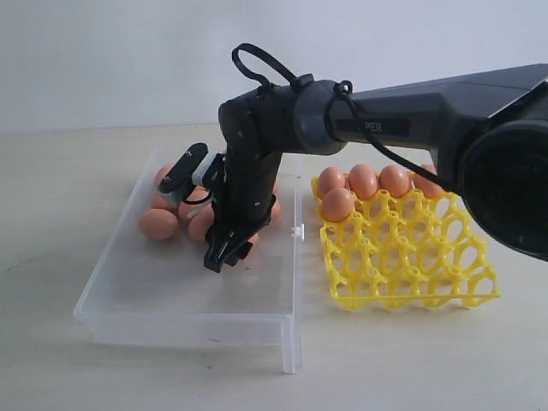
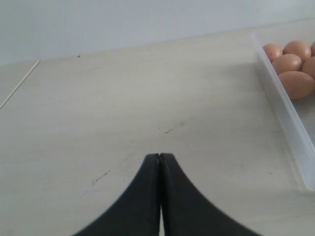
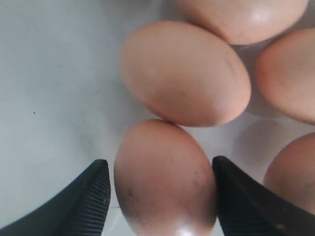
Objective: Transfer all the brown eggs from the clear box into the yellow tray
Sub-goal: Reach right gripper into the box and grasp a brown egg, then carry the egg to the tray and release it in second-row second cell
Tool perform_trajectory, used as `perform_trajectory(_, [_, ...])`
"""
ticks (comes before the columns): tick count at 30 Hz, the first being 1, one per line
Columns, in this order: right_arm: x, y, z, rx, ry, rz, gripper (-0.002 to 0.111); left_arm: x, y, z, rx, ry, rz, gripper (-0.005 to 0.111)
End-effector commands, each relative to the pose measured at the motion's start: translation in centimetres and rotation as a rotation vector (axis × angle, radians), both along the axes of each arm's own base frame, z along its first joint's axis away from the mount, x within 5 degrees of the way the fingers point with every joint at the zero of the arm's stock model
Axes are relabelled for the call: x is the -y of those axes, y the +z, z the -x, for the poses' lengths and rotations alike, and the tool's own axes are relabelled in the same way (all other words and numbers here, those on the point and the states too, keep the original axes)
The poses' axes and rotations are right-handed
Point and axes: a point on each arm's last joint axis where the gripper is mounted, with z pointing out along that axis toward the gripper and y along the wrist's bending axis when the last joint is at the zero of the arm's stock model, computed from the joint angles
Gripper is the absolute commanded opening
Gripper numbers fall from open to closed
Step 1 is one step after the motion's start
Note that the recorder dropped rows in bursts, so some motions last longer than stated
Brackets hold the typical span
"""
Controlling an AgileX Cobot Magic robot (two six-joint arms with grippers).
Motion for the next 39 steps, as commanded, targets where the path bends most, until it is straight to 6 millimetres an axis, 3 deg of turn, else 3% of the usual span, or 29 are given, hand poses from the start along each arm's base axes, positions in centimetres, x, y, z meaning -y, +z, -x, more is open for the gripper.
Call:
perform_trajectory(1, [-0.3,0.2,-0.2,0.031,0.025,-0.011,0.058,0.0,0.2,0.0,0.013,-0.006,0.006,0.000])
perform_trajectory(7, [-0.5,0.3,-0.3,0.047,0.023,-0.029,0.058,0.0,0.2,0.0,0.013,-0.006,0.006,0.000])
perform_trajectory(9, [-0.6,0.3,-0.3,0.039,0.017,-0.038,0.052,0.0,0.2,0.0,0.013,-0.006,0.006,0.000])
perform_trajectory(14, [-0.6,-0.2,-0.1,0.008,0.001,-0.045,0.000,0.0,0.2,0.0,0.013,-0.006,0.006,0.000])
perform_trajectory(18, [-1.2,-0.4,0.5,-0.086,-0.077,-0.124,0.000,0.0,0.2,0.0,0.013,-0.006,0.006,0.000])
perform_trajectory(23, [-1.1,3.7,2.1,-0.055,-0.164,-0.354,0.000,0.0,0.2,0.0,0.013,-0.006,0.006,0.000])
perform_trajectory(27, [3.2,7.4,4.5,0.243,-0.296,-0.569,0.000,0.0,0.2,0.0,0.013,-0.006,0.006,0.000])
perform_trajectory(30, [9.2,9.2,5.8,0.428,-0.513,-0.680,0.000,0.0,0.2,0.0,0.013,-0.006,0.006,0.000])
perform_trajectory(32, [12.8,9.4,5.5,0.477,-0.595,-0.661,0.000,0.0,0.2,0.0,0.013,-0.006,0.006,0.000])
perform_trajectory(34, [14.9,9.2,4.8,0.477,-0.640,-0.636,0.000,0.0,0.2,0.0,0.013,-0.006,0.006,0.000])
perform_trajectory(39, [18.3,8.2,3.2,0.464,-0.742,-0.597,0.000,0.0,0.2,0.0,0.013,-0.006,0.006,0.000])
